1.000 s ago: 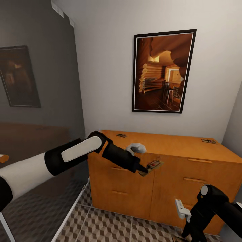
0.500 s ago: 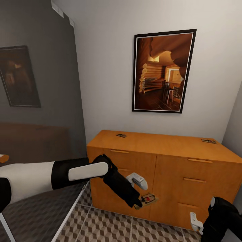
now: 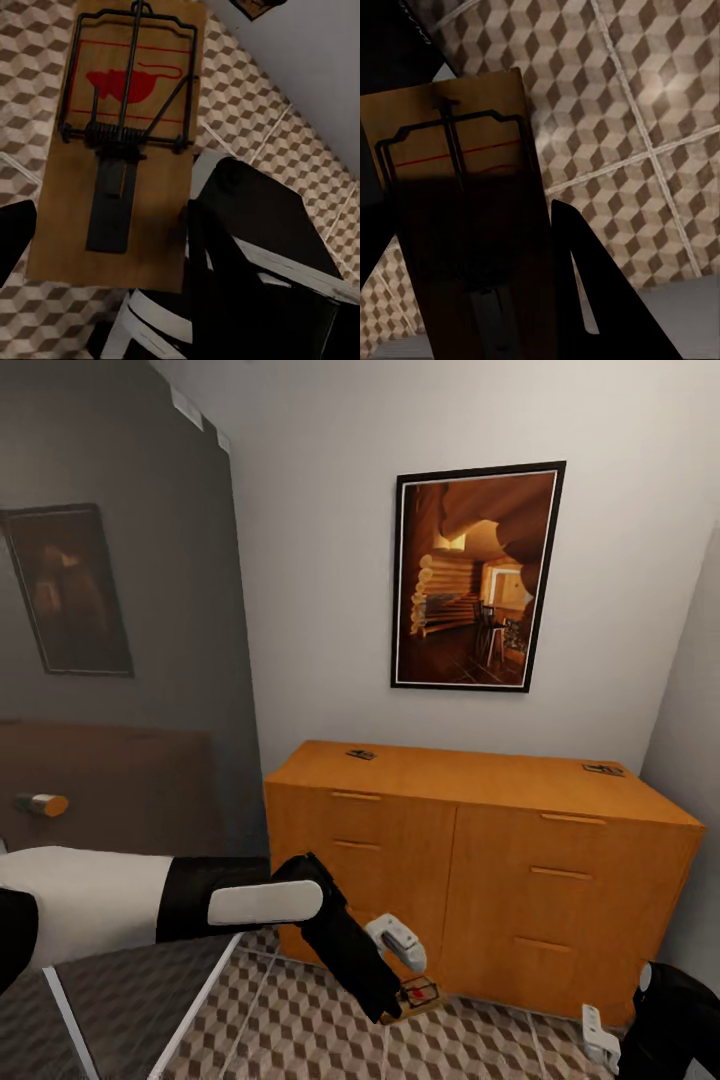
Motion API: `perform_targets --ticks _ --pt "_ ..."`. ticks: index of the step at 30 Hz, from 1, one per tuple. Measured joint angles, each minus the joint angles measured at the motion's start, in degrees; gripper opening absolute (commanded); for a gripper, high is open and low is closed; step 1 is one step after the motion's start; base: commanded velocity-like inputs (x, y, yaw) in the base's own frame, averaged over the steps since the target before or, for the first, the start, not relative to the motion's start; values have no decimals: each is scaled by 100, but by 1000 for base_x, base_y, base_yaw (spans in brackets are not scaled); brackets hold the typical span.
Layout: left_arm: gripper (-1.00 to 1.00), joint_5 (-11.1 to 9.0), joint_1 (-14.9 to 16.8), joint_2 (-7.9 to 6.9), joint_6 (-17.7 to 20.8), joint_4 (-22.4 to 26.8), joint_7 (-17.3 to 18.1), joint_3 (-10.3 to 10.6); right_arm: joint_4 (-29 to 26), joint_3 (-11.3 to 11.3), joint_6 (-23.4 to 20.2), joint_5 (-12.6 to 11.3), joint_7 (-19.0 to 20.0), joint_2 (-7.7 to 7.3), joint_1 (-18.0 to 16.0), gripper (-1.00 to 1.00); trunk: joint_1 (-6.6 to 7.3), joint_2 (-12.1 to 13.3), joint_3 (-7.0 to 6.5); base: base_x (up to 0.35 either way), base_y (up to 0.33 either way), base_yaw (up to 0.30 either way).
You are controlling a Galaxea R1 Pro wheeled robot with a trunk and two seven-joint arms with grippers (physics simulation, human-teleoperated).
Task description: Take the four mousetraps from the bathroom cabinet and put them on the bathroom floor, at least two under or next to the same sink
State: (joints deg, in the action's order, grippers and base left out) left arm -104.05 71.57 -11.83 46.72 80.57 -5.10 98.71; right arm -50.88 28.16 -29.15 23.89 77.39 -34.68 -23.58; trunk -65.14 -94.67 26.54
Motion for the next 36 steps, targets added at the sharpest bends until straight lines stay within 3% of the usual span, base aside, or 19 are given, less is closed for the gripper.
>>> perform_targets --ticks 4,6,9,14,16,19,21,22,24,28,33,36 --pt "-100 0 -48 16 -531 -43 1 530 298 3 144 4 -251 8 0 -100 0 0 0 -323 0 0" --pt "-100 -8 -76 74 -858 -79 1 1147 577 12 342 5 -344 17 0 -100 0 0 1 -323 0 0" --pt "-100 -13 -217 89 -1343 -139 2 1647 883 16 536 7 -398 60 0 -100 0 0 0 -323 0 0" --pt "-100 -2 -711 123 -2171 -777 33 2458 1673 16 1157 21 -841 343 -1 -100 0 0 1 -323 0 0" --pt "-100 1 -1200 155 -2733 -1431 49 2786 2203 19 1635 22 -1071 571 -2 -100 0 0 1 -323 0 0" --pt "-100 31 -1848 181 -3188 -2228 48 2879 2751 29 2093 -2 -1192 748 -4 -100 0 0 1 -323 0 0" --pt "-100 33 -2200 189 -3286 -2849 52 2892 3172 43 2554 -69 -1381 860 -5 -100 0 0 1 -323 0 0" --pt "-100 30 -2387 192 -3312 -3162 53 2895 3404 52 2806 -102 -1544 938 -5 -100 0 0 1 -323 0 0" --pt "-100 13 -2788 219 -3485 -3948 52 2897 4105 49 3411 -125 -2263 1232 -3 -100 0 0 1 -323 0 0" --pt "-100 -22 -3252 181 -4064 -4469 37 2903 4734 45 3798 -128 -3286 1552 -4 -100 0 0 1 -323 0 0" --pt "-100 -42 -3801 165 -4393 -5149 1 2895 5023 25 4092 -151 -4069 1652 90 -100 0 -1 1 -316 0 0" --pt "-100 -107 -4101 158 -4768 -5233 -4 2891 5070 7 4350 -169 -4923 1830 200 -100 0 -1 1 -307 0 0"
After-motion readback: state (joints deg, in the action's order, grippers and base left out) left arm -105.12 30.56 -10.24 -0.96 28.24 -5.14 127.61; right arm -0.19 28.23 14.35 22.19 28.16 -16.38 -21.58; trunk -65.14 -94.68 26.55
